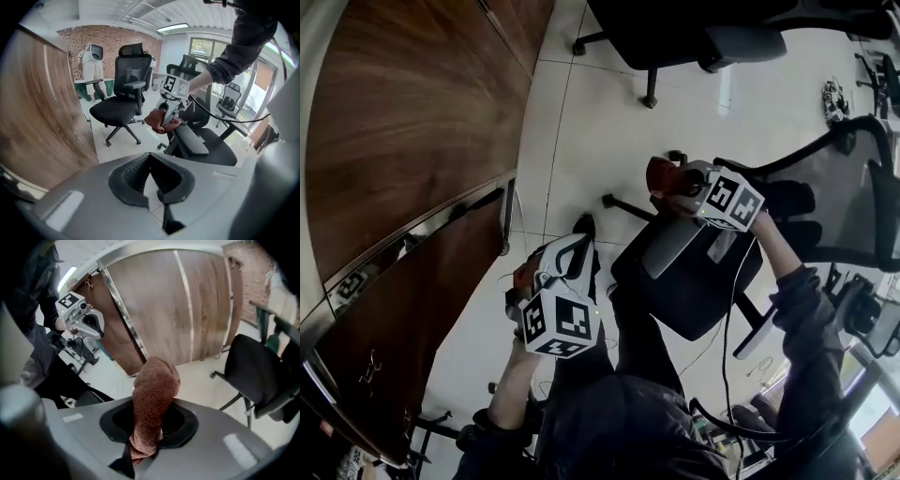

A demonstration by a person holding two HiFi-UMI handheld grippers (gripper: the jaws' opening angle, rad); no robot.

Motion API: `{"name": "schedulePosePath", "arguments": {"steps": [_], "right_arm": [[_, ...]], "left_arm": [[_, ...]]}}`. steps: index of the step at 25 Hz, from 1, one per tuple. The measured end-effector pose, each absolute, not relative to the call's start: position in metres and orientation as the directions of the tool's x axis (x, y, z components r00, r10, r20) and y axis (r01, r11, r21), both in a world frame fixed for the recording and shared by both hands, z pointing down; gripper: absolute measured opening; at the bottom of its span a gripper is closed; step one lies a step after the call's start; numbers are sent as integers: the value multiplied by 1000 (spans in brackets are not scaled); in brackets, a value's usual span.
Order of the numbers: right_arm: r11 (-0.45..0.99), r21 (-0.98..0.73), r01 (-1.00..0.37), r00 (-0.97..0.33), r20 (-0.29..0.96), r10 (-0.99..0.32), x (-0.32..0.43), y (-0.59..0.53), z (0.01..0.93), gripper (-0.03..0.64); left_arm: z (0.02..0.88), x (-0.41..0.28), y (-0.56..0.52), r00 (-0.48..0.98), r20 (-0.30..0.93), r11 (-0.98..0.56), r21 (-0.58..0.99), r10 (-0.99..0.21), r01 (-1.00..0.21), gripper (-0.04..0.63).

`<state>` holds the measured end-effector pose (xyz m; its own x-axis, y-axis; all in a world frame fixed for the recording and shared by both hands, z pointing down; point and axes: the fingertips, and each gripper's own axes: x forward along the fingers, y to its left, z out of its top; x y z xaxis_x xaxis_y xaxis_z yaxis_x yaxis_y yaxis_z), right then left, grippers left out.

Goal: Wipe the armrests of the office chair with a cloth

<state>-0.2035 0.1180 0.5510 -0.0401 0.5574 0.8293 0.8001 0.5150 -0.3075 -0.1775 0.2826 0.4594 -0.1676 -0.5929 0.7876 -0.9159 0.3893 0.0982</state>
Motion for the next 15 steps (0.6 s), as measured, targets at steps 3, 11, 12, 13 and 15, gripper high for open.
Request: {"name": "schedulePosePath", "arguments": {"steps": [3, 11, 12, 13, 15], "right_arm": [[378, -464, 801, 231, 822, 520, -197, 130, 582, 89], [308, -749, 587, 673, 663, 328, -153, 140, 659, 75], [316, -783, 536, 728, 618, 296, -145, 138, 662, 75], [318, -800, 509, 759, 591, 273, -141, 135, 666, 75], [302, -781, 546, 743, 619, 255, -149, 134, 677, 77]], "left_arm": [[467, -181, 293, -170, 798, 417, 110, -579, -902, 15], [476, -185, 299, -157, 812, 445, 137, -561, -885, 15], [477, -185, 298, -155, 814, 445, 138, -561, -885, 15], [479, -185, 296, -152, 815, 443, 139, -560, -885, 15], [482, -184, 295, -144, 818, 439, 143, -557, -887, 15]]}}
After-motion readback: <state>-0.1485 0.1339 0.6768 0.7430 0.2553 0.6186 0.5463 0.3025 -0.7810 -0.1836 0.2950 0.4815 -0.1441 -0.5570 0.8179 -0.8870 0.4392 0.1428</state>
